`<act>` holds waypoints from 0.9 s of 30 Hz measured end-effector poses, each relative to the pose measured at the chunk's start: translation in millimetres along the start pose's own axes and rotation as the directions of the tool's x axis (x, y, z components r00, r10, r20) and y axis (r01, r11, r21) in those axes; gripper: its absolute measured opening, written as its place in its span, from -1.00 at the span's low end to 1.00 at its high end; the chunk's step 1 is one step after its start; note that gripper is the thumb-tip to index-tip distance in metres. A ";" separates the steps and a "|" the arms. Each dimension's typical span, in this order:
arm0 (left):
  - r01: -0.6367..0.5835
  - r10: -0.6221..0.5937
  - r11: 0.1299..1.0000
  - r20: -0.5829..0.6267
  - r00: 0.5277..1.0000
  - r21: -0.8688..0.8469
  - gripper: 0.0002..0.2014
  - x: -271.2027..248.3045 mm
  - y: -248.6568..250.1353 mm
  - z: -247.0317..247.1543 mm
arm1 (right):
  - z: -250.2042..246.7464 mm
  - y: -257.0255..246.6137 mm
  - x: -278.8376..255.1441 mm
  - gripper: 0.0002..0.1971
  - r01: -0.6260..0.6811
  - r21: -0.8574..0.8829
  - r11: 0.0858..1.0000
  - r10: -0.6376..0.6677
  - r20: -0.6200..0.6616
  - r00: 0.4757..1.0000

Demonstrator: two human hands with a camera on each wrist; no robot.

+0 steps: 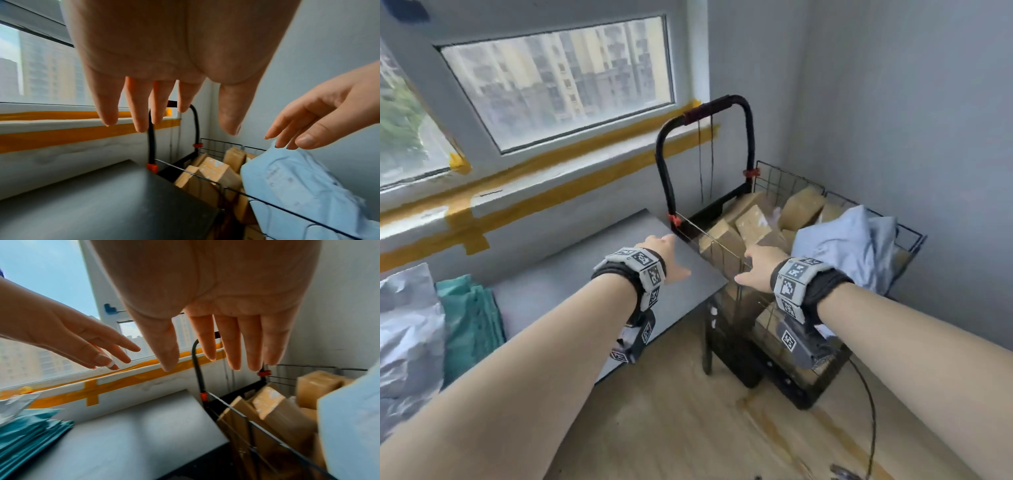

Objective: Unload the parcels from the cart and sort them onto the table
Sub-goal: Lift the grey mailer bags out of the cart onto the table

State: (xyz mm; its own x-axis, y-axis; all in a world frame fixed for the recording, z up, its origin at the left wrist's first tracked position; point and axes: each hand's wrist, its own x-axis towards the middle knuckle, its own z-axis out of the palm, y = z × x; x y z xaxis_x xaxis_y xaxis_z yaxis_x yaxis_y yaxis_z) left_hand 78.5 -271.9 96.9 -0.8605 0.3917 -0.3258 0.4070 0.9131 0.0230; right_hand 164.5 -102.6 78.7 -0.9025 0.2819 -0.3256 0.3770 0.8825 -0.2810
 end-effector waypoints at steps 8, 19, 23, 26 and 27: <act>-0.252 0.251 0.968 0.038 0.967 0.025 -0.26 43.7 138.8 -0.3 | -16.9 129.0 -8.0 -0.46 -0.247 0.150 0.957 0.256 -0.041 0.966; -0.466 0.451 0.882 0.165 0.877 0.063 -0.26 176.7 238.1 6.7 | -30.6 222.6 75.3 -0.60 -0.515 0.252 0.819 0.532 0.001 0.847; -0.515 0.482 0.853 0.247 0.841 0.086 -0.26 220.1 252.8 11.4 | -30.0 236.6 112.5 -0.62 -0.594 0.305 0.744 0.615 0.037 0.788; -0.542 0.498 0.835 0.286 0.819 0.097 -0.29 247.3 257.1 15.8 | -24.5 243.2 135.6 -0.51 -0.656 0.331 0.679 0.675 0.072 0.735; -0.547 0.500 0.832 0.298 0.813 0.097 -0.30 254.4 257.5 17.4 | -23.0 245.0 141.6 -0.46 -0.669 0.337 0.663 0.688 0.078 0.721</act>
State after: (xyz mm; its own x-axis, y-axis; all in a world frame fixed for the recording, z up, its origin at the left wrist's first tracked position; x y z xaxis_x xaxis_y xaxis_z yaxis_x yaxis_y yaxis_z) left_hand -30.3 60.9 3.5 -0.4047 0.7413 -0.5355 0.8388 0.5341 0.1055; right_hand 124.3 162.1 -15.5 -0.3754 0.7813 -0.4986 0.9235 0.2697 -0.2727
